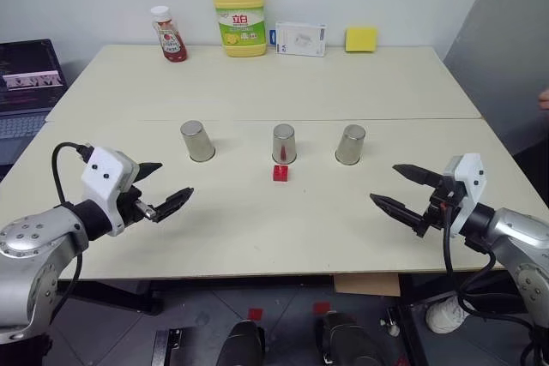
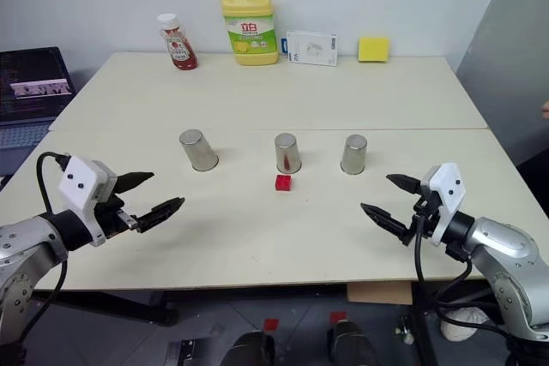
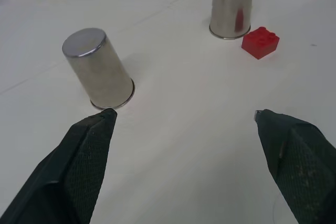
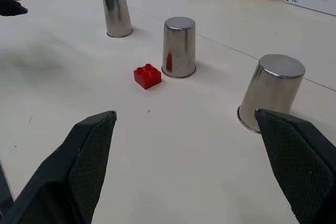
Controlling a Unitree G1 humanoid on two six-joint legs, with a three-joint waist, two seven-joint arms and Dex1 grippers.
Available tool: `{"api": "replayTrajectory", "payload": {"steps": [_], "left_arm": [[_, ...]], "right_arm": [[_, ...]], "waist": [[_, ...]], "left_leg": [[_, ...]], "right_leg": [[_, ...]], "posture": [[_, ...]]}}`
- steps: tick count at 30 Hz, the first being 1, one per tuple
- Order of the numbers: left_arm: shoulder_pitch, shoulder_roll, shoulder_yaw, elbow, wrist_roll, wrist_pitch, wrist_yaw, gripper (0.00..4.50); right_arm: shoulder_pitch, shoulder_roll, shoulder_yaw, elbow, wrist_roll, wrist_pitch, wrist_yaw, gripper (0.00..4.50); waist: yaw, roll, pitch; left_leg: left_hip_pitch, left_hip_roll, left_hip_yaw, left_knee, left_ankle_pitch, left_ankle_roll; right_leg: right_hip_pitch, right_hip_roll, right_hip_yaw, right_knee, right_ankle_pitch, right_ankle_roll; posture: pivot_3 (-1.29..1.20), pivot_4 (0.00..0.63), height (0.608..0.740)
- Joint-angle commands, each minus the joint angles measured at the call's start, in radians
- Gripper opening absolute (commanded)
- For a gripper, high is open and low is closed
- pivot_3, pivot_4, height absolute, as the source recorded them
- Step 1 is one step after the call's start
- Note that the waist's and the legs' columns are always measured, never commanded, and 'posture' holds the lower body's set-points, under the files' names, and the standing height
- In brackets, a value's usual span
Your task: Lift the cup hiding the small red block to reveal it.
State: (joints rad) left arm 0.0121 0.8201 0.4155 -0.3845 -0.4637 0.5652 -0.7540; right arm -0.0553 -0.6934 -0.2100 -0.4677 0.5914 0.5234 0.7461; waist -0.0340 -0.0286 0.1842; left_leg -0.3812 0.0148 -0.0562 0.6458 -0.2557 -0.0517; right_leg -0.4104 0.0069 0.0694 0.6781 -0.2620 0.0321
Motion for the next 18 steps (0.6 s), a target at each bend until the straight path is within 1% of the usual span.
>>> {"api": "replayTrajectory", "payload": {"steps": [1,5,12,18], "left_arm": [[-0.004,0.004,-0.001,-0.011,0.001,-0.046,-0.022,4.5],[-0.012,0.0,0.006,-0.015,-0.026,-0.03,-0.025,4.5],[-0.003,0.027,0.0,-0.03,-0.053,-0.004,-0.06,4.5],[0.005,0.04,0.009,-0.047,-0.106,0.048,-0.098,4.5]], "right_arm": [[-0.024,-0.007,-0.005,-0.006,-0.005,-0.023,0.01,4.47],[-0.033,-0.001,0.004,-0.001,-0.009,-0.024,0.01,4.47],[-0.022,0.012,0.018,-0.01,-0.015,-0.03,0.009,4.47],[-0.015,0.01,0.017,-0.011,-0.014,-0.032,0.012,4.47]], "waist": [[0.0,0.0,0.0],[0.0,0.0,0.0],[0.0,0.0,0.0],[0.0,0.0,0.0]], "left_leg": [[0.0,0.0,0.0,0.0,0.0,0.0],[0.0,0.0,0.0,0.0,0.0,0.0],[0.0,0.0,0.0,0.0,0.0,0.0],[0.0,0.0,0.0,0.0,0.0,0.0]], "right_leg": [[0.0,0.0,0.0,0.0,0.0,0.0],[0.0,0.0,0.0,0.0,0.0,0.0],[0.0,0.0,0.0,0.0,0.0,0.0],[0.0,0.0,0.0,0.0,0.0,0.0]], "posture": [[0.0,0.15,0.74],[0.0,0.15,0.74],[0.0,0.15,0.74],[0.0,0.15,0.74]]}}
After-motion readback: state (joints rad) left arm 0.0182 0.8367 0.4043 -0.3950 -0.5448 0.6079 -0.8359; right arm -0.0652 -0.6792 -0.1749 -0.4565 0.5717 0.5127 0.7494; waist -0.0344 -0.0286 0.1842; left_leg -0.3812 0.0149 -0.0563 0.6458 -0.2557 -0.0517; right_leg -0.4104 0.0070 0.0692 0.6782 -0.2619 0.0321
